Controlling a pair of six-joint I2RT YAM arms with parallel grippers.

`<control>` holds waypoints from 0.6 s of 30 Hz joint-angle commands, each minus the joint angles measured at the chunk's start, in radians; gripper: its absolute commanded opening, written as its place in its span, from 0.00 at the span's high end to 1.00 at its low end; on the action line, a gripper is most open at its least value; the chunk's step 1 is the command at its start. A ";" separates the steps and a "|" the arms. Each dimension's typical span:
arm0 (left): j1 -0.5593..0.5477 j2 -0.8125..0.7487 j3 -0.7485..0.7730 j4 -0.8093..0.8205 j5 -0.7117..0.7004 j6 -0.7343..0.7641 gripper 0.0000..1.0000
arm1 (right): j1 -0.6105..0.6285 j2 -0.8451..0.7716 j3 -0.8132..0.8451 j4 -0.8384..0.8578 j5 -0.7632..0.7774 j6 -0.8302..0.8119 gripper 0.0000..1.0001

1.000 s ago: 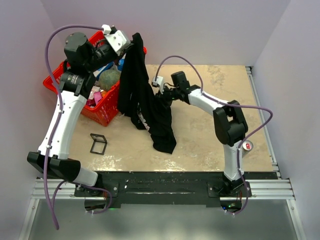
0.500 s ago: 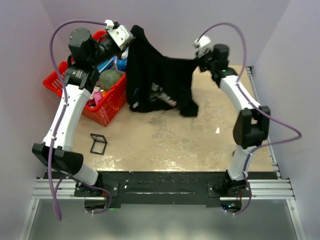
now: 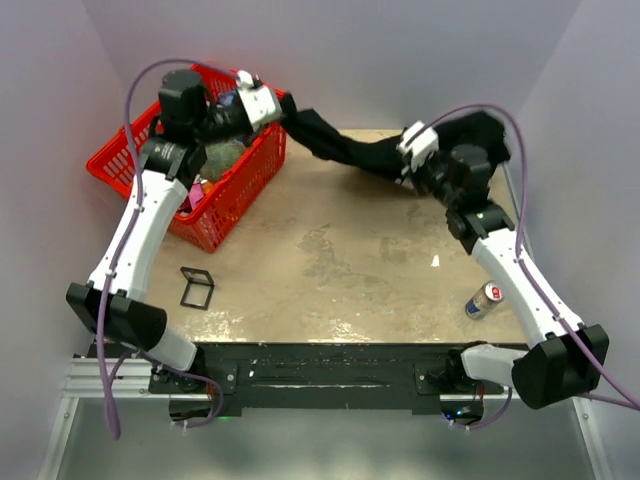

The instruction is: Remove the brooch from the garment

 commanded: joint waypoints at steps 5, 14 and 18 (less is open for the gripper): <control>-0.055 -0.213 -0.326 -0.403 -0.016 0.355 1.00 | 0.028 -0.050 -0.084 -0.484 -0.178 0.001 0.46; -0.055 -0.230 -0.455 -0.231 -0.014 0.155 1.00 | -0.073 0.129 0.144 -0.478 -0.192 0.136 0.45; -0.055 -0.235 -0.477 -0.194 -0.052 0.149 1.00 | -0.116 0.217 0.101 -0.392 -0.097 0.161 0.50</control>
